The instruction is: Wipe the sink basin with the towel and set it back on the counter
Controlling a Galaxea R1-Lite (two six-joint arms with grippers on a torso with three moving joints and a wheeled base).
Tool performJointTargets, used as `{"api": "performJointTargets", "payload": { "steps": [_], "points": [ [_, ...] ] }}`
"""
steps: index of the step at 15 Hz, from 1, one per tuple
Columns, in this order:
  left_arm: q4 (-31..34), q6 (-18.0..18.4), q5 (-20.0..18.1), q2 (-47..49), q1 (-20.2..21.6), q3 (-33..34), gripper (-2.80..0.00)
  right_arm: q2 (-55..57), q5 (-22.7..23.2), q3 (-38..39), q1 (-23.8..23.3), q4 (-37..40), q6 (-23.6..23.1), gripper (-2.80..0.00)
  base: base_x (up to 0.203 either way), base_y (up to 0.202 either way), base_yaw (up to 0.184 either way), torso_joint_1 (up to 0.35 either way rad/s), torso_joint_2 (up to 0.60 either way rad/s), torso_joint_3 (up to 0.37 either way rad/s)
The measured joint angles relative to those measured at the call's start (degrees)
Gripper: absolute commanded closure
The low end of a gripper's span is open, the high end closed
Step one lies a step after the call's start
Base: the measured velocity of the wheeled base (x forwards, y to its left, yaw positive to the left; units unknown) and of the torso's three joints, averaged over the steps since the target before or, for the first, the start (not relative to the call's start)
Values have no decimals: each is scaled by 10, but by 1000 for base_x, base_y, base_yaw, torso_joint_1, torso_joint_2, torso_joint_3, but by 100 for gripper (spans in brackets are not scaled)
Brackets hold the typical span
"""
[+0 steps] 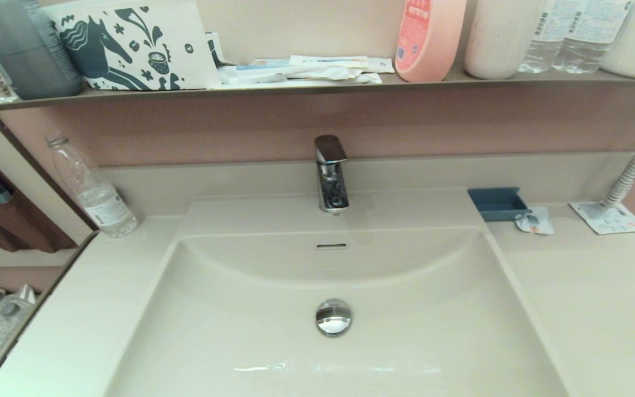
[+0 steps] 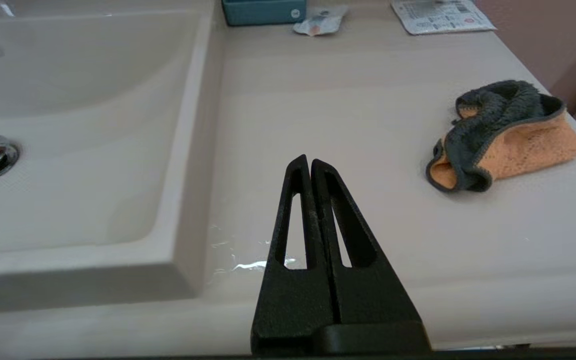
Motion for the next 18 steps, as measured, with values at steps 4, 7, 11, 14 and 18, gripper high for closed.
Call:
{"api": "performJointTargets", "payload": {
  "steps": [4,7,11,14,18],
  "points": [
    [0,0,0,0,0,0,0,0,3,28,0,-5,-10,0,0,0,0,0,0,0],
    [0,0,0,0,0,0,0,0,3,30,0,-6,-9,0,0,0,0,0,0,0],
    [0,0,0,0,0,0,0,0,3,31,0,-6,-9,0,0,0,0,0,0,0],
    [0,0,0,0,0,0,0,0,3,31,0,-6,-8,0,0,0,0,0,0,0],
    [0,0,0,0,0,0,0,0,3,31,0,-7,-8,0,0,0,0,0,0,0]
  ]
}}
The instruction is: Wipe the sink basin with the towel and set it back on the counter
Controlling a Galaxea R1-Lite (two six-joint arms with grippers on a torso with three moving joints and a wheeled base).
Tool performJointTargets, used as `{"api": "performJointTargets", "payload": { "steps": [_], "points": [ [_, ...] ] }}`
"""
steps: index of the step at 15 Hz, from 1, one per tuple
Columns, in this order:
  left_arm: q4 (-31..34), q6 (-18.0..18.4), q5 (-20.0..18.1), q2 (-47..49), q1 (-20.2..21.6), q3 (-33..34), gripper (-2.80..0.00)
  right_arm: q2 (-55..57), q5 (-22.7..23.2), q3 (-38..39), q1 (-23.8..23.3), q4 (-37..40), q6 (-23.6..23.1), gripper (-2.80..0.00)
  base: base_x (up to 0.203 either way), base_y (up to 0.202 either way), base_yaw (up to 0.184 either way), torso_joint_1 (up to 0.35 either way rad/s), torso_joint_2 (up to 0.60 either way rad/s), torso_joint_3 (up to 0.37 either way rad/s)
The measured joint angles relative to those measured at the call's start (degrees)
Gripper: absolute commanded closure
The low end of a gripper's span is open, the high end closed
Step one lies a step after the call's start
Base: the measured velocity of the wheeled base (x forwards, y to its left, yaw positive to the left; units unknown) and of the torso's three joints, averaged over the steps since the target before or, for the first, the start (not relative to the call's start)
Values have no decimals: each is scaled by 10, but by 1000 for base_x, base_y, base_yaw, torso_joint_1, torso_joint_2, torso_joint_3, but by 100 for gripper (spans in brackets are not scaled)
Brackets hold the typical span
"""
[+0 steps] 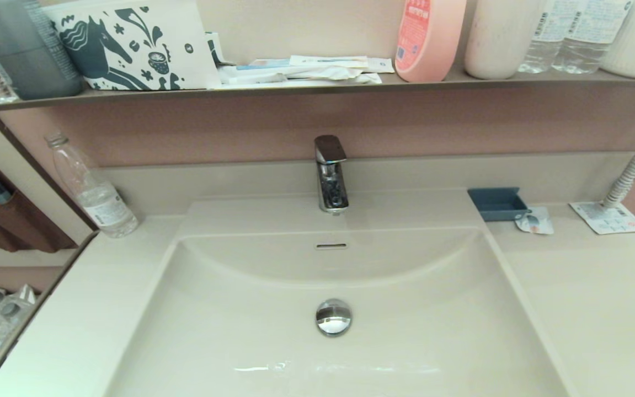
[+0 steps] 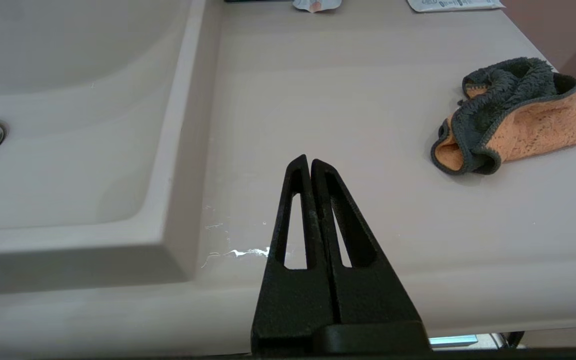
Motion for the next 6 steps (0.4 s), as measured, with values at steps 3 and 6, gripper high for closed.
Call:
{"api": "performJointTargets", "payload": {
  "steps": [3,6],
  "points": [
    [0,0,0,0,0,0,0,0,0,0,0,0,0,0,0,0,0,0,0,0],
    [0,0,0,0,0,0,0,0,0,0,0,0,0,0,0,0,0,0,0,0]
  ]
}}
